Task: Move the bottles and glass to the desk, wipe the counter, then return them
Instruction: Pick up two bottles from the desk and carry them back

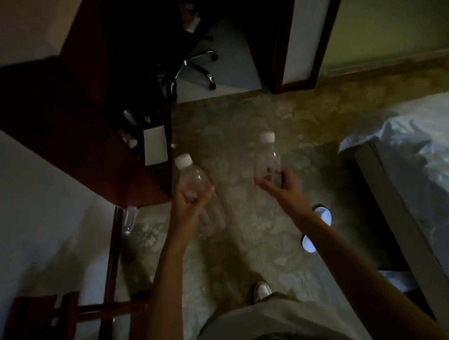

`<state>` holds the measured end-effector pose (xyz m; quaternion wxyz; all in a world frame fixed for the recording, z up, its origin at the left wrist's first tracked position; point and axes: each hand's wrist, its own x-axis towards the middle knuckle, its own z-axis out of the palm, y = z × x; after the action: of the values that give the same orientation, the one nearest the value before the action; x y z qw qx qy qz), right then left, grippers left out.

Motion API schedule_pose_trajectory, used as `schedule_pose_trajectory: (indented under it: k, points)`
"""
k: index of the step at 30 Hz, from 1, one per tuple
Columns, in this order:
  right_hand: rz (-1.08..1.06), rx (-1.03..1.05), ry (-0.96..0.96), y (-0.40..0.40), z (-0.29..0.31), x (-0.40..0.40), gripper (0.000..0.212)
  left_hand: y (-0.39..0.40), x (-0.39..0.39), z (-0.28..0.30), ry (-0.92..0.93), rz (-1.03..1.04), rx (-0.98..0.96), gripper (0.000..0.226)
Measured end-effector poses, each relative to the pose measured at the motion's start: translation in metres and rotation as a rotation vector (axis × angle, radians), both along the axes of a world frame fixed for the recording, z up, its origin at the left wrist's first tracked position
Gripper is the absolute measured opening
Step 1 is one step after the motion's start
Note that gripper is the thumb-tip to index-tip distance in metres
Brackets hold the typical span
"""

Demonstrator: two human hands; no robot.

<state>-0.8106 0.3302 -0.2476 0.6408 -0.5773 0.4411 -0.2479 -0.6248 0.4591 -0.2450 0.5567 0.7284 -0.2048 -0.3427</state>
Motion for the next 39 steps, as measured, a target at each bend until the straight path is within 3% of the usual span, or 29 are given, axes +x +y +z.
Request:
schedule_pose_trajectory:
  k: [4, 9, 14, 22, 26, 29, 33, 39]
  points:
    - [0.049, -0.059, -0.023, -0.091, 0.026, 0.081, 0.052, -0.075, 0.073, 0.024, -0.070, 0.088, -0.057, 0.075]
    - [0.057, -0.007, 0.019, -0.176, 0.000, 0.155, 0.050, -0.156, 0.149, 0.006, -0.071, 0.106, -0.002, 0.077]
    - [0.056, 0.031, 0.042, -0.275, -0.005, 0.238, 0.055, -0.263, 0.232, 0.004, -0.024, 0.098, -0.037, 0.048]
    - [0.044, -0.011, -0.030, -0.432, 0.045, 0.363, 0.055, -0.431, 0.359, 0.059, -0.091, 0.020, -0.113, 0.053]
    - [0.078, 0.059, -0.090, -0.499, 0.043, 0.436, 0.052, -0.492, 0.417, 0.055, -0.135, 0.122, -0.101, 0.040]
    - [0.185, 0.034, -0.120, -0.561, 0.054, 0.506, 0.040, -0.534, 0.470, 0.070, -0.149, 0.281, -0.132, 0.042]
    - [0.348, -0.052, -0.198, -0.638, 0.102, 0.619, 0.047, -0.574, 0.538, 0.129, -0.299, 0.409, -0.180, 0.036]
    - [0.707, -0.124, -0.276, -0.678, 0.180, 0.792, 0.055, -0.595, 0.651, 0.217, -0.447, 0.635, -0.222, 0.063]
